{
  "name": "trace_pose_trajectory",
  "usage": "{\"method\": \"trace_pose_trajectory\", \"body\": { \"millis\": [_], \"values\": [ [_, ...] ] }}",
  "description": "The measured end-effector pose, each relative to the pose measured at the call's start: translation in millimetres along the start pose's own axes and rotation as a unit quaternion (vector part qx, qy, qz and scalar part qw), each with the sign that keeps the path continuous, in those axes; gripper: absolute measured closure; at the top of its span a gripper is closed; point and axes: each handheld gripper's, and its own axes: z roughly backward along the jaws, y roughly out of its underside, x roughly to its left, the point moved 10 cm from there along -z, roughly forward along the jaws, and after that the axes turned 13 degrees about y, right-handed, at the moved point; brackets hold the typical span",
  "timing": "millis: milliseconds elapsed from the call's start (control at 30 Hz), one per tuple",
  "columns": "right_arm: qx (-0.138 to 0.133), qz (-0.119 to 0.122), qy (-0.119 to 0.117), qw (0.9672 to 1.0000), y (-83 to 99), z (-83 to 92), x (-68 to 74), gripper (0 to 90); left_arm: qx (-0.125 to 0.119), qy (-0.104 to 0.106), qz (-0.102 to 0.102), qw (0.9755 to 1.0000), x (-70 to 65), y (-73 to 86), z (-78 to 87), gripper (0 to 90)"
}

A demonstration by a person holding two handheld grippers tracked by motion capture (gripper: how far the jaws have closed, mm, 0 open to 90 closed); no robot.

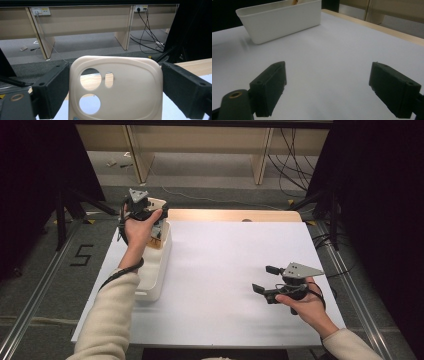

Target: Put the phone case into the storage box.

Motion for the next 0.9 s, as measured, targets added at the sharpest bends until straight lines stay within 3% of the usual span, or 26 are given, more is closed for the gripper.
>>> {"method": "trace_pose_trajectory", "body": {
  "millis": [900],
  "values": [
    [0.0,0.001,0.0,1.0,0.2,-0.2,-0.1,15.5,0.008,0.002,0.004,1.0,3.1,3.2,-7.6,10.9]
  ]
}}
